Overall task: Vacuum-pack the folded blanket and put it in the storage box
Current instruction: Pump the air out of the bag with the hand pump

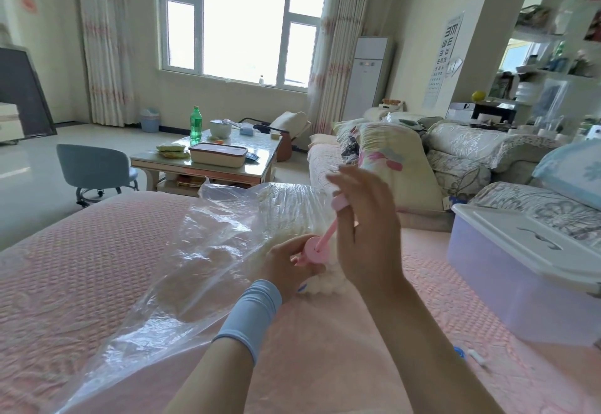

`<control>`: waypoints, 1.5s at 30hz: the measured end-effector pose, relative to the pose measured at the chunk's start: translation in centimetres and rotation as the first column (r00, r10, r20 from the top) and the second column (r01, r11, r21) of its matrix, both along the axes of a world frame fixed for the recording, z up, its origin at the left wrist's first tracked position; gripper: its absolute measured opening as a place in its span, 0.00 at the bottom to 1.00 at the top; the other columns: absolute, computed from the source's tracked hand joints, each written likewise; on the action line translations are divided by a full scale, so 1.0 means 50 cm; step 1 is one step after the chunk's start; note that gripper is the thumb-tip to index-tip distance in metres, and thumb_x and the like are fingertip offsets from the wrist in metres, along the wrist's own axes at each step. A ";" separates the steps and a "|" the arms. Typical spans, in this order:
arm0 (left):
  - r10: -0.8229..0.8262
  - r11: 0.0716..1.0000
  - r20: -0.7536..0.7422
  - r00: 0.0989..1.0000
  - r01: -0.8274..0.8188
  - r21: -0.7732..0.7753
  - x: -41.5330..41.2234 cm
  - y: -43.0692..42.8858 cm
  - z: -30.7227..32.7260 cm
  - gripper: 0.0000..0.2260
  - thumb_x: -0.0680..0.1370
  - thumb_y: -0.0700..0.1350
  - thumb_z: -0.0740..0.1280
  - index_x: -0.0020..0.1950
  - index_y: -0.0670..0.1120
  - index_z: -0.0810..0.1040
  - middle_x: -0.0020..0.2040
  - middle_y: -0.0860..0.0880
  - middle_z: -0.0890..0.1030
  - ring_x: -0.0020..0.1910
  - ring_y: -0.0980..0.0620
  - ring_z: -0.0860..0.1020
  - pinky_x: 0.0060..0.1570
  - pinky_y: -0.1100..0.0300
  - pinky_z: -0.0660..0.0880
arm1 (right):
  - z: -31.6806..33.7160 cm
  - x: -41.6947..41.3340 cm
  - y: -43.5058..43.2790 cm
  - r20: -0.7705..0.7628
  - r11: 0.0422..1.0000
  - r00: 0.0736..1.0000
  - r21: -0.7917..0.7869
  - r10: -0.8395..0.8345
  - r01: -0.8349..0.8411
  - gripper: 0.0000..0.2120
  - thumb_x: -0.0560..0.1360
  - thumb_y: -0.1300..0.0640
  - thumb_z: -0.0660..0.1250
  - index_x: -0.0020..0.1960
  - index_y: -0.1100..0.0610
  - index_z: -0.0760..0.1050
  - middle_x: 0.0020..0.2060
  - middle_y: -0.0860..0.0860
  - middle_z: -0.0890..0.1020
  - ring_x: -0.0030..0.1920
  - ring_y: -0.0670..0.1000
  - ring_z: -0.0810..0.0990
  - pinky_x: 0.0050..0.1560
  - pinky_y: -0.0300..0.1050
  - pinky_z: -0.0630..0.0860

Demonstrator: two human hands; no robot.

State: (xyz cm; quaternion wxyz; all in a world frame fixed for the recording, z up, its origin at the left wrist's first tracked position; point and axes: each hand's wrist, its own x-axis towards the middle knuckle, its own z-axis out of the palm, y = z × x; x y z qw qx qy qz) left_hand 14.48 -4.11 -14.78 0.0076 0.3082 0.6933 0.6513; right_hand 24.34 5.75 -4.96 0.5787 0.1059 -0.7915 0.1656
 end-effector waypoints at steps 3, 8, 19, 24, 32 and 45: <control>0.007 1.000 0.017 1.000 -0.007 0.003 0.004 0.007 -0.003 0.21 0.66 0.36 0.78 0.56 0.50 0.83 0.48 0.50 0.84 0.43 0.56 0.78 0.53 0.58 0.79 | 0.006 -0.004 0.010 -0.093 1.000 0.996 -0.019 -0.005 0.003 0.15 0.79 0.65 0.59 0.62 0.58 0.79 0.61 0.53 0.79 0.64 0.53 0.74 0.67 0.42 0.68; -0.023 1.000 0.044 0.999 0.023 0.000 0.012 0.008 -0.004 0.17 0.66 0.39 0.75 0.53 0.51 0.83 0.44 0.47 0.84 0.39 0.56 0.76 0.47 0.56 0.78 | -0.116 -0.016 0.020 0.413 0.998 0.908 0.032 -0.070 0.063 0.18 0.76 0.64 0.59 0.62 0.57 0.79 0.63 0.54 0.77 0.64 0.55 0.73 0.67 0.48 0.70; -0.002 1.000 0.035 0.999 0.002 0.004 0.000 0.004 -0.003 0.21 0.66 0.37 0.78 0.56 0.52 0.83 0.48 0.51 0.84 0.43 0.56 0.79 0.52 0.55 0.79 | 0.002 -0.007 0.006 -0.120 0.999 0.992 -0.003 0.034 -0.035 0.15 0.81 0.63 0.57 0.63 0.57 0.78 0.63 0.51 0.77 0.65 0.52 0.74 0.68 0.43 0.68; -0.025 1.000 0.061 0.998 0.025 0.006 0.013 0.004 -0.001 0.17 0.64 0.44 0.75 0.52 0.54 0.83 0.42 0.52 0.83 0.38 0.58 0.76 0.43 0.59 0.77 | -0.102 -0.021 0.010 0.269 0.998 0.962 -0.036 -0.032 0.043 0.20 0.76 0.70 0.60 0.64 0.59 0.79 0.63 0.55 0.77 0.65 0.55 0.73 0.68 0.50 0.70; 0.033 0.999 0.036 0.999 -0.033 -0.002 0.002 -0.004 0.005 0.19 0.66 0.38 0.77 0.55 0.52 0.83 0.46 0.54 0.84 0.43 0.56 0.79 0.52 0.60 0.78 | -0.015 -0.010 0.005 0.234 0.996 0.968 -0.028 0.086 -0.082 0.17 0.78 0.68 0.61 0.63 0.56 0.79 0.63 0.52 0.78 0.65 0.52 0.75 0.69 0.38 0.67; -0.148 0.987 0.200 0.969 0.156 -0.024 0.015 -0.028 0.050 0.22 0.72 0.27 0.65 0.64 0.42 0.77 0.57 0.47 0.81 0.55 0.53 0.79 0.56 0.61 0.76 | -0.142 -0.050 0.017 0.563 0.991 0.824 -0.134 0.069 0.009 0.26 0.78 0.67 0.63 0.71 0.46 0.74 0.74 0.53 0.65 0.67 0.53 0.72 0.66 0.49 0.73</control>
